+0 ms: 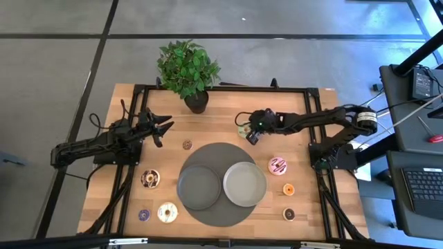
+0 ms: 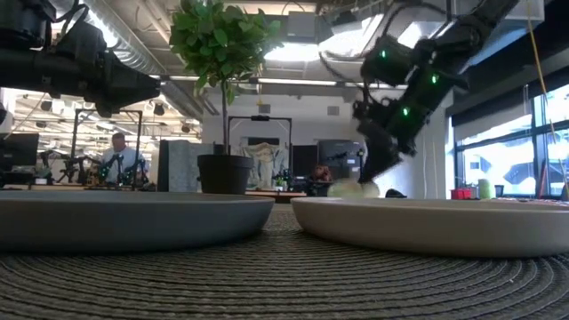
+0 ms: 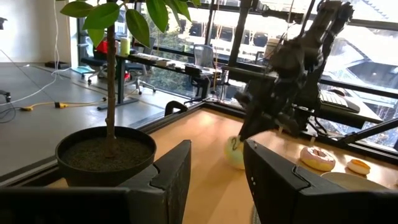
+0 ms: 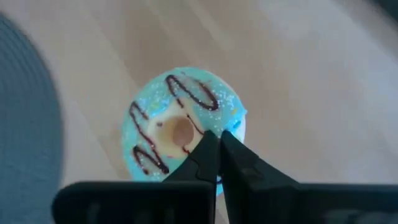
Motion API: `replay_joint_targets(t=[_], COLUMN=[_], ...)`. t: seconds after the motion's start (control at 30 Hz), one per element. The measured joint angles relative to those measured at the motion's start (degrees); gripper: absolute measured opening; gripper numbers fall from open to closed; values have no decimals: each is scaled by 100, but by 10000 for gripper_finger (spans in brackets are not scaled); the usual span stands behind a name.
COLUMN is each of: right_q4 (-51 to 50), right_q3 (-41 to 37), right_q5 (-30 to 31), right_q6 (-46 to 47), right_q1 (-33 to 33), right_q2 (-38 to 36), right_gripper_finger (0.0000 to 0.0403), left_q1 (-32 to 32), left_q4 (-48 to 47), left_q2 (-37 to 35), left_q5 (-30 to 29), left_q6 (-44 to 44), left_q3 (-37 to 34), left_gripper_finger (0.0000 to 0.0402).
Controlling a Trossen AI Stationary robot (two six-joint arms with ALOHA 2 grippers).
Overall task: Pick & Place donuts
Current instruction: Put the blue donut on the light gray plate
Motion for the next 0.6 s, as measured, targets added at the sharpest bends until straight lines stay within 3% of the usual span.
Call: replay_joint_targets(t=[0.23,0.37,0.6], right_q4=[-871,-949,-671], right_q3=[366,286,215], right_q5=[-277,-781,-723], right_q6=[-37,416,1238], right_q1=[658,1477,2879], right_q2=[-729,-1037,-870], right_gripper_finger=[6,6,6], left_q1=[0,0,0], left_q4=[0,0,0], left_q2=[0,0,0], left_q5=[2,1,4], left_q6=[0,0,-4], left_q3=[0,0,0], left_gripper_finger=[143,143,143])
